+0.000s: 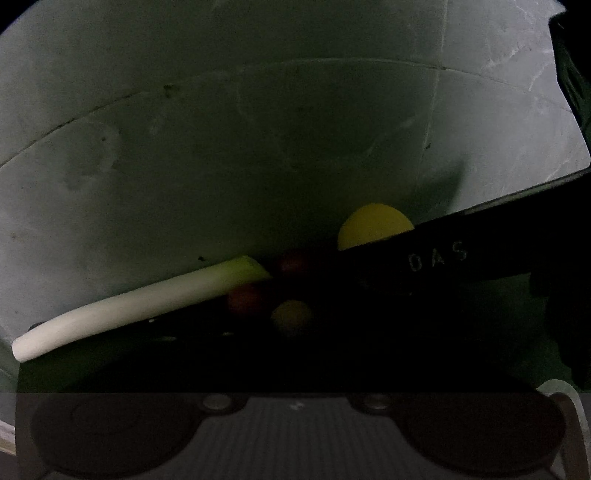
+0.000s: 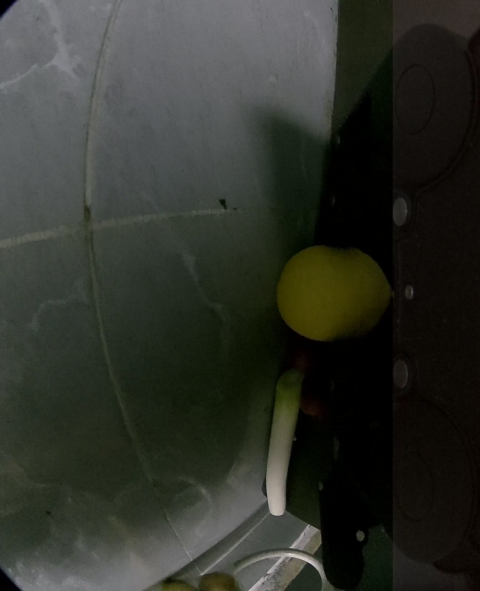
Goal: Organize fruits
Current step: 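Grasp the yellow lemon with the right tool while the left tool grasps a small brown fruit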
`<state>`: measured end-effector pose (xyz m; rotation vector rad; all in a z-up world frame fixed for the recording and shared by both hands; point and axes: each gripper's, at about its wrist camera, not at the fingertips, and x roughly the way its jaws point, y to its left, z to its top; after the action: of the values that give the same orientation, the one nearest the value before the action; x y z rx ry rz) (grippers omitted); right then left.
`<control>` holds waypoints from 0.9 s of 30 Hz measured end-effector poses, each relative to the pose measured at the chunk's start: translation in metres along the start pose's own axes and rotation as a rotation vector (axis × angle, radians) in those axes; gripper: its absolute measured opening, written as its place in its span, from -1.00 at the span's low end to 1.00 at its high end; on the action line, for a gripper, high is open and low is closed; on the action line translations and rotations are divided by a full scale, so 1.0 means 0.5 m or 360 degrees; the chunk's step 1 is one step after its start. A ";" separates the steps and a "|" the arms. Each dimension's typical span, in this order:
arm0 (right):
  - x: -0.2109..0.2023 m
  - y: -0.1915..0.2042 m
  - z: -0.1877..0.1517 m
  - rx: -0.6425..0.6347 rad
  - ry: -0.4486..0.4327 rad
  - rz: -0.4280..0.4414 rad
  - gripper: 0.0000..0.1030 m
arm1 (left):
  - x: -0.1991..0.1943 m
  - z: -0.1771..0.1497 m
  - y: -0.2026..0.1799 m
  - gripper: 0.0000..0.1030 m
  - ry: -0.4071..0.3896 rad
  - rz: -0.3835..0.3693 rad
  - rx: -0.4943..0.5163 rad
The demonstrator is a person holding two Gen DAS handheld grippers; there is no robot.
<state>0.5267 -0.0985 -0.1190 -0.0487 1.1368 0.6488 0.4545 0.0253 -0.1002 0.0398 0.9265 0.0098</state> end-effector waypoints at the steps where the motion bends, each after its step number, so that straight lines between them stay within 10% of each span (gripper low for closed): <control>1: 0.000 0.000 -0.001 0.0001 -0.0002 -0.0001 0.10 | 0.001 0.000 0.000 -0.28 0.0000 -0.0003 -0.0003; 27: -0.070 0.012 -0.054 0.0089 -0.0069 -0.0058 0.09 | -0.058 -0.005 0.019 -0.43 -0.0014 -0.0072 -0.0086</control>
<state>0.4922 -0.1190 -0.0994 -0.0074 1.1094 0.5829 0.4352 0.0339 -0.0782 -0.0312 0.9177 -0.0069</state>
